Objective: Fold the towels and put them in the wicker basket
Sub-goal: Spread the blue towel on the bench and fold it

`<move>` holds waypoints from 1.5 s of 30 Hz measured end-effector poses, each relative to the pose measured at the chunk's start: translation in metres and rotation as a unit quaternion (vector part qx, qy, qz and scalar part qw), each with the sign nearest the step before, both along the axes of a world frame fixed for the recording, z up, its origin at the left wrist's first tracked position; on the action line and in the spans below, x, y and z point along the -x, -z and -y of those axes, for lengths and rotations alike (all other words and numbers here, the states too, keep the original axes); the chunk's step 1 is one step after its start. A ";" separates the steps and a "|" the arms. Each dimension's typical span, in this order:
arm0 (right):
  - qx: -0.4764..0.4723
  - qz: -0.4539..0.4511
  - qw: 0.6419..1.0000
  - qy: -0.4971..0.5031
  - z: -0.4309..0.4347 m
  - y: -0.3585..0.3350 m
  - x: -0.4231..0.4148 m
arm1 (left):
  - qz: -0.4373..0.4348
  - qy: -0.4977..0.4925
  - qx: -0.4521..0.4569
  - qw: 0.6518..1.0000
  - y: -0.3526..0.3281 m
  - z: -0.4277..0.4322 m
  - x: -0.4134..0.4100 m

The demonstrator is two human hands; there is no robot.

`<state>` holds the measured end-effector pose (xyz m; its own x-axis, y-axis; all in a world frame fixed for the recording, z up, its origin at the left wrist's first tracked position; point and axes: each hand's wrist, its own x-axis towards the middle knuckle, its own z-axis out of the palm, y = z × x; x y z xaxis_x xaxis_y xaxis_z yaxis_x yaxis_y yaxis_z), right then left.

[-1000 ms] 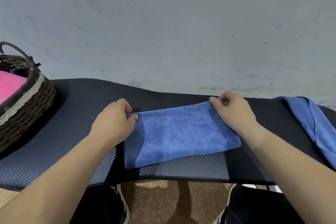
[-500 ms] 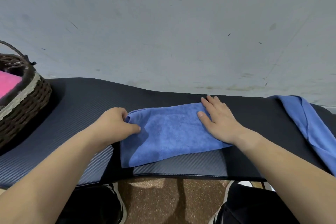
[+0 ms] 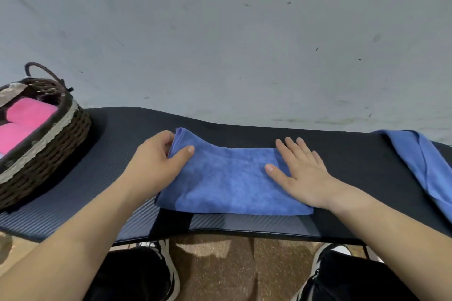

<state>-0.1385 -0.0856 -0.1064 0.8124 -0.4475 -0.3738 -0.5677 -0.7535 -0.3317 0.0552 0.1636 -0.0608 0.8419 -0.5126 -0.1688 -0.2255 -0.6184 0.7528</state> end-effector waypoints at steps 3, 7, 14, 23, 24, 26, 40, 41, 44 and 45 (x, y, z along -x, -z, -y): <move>-0.039 0.023 0.999 0.002 0.006 -0.005 0.005 | -0.036 0.018 0.061 0.997 -0.013 0.018 0.018; -0.054 0.049 0.997 0.025 0.017 -0.009 0.013 | -0.078 0.073 0.065 0.992 -0.014 0.059 0.045; -0.066 0.066 0.993 0.074 0.043 0.001 0.027 | -0.001 0.155 -0.003 0.988 0.018 0.143 0.090; -0.026 0.207 0.973 0.099 0.041 -0.011 0.022 | 0.247 0.277 -0.073 0.926 0.034 0.125 0.080; -0.018 0.212 0.972 0.103 0.039 -0.014 0.019 | 0.264 0.304 -0.094 0.911 0.040 0.119 0.078; -0.039 0.177 0.977 0.112 0.033 -0.016 0.013 | 0.223 0.348 -0.150 0.898 0.047 0.111 0.076; -0.145 0.155 0.962 0.171 0.017 -0.015 -0.001 | 0.198 0.334 -0.086 0.918 0.039 0.087 0.062; -0.156 0.165 0.957 0.179 0.017 -0.016 0.000 | 0.193 0.337 -0.087 0.917 0.040 0.086 0.061; -0.196 0.180 0.943 0.202 0.019 -0.019 0.004 | 0.184 0.347 -0.081 0.916 0.041 0.081 0.063; -0.217 0.186 0.934 0.213 0.020 -0.020 0.006 | 0.182 0.346 -0.074 0.917 0.042 0.080 0.064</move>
<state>-0.1441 -0.1055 -0.0859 0.7055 -0.6309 -0.3230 -0.5699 -0.2341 -0.7876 -0.0092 0.0834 -0.1025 0.3374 -0.9398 -0.0533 -0.8224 -0.3219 0.4691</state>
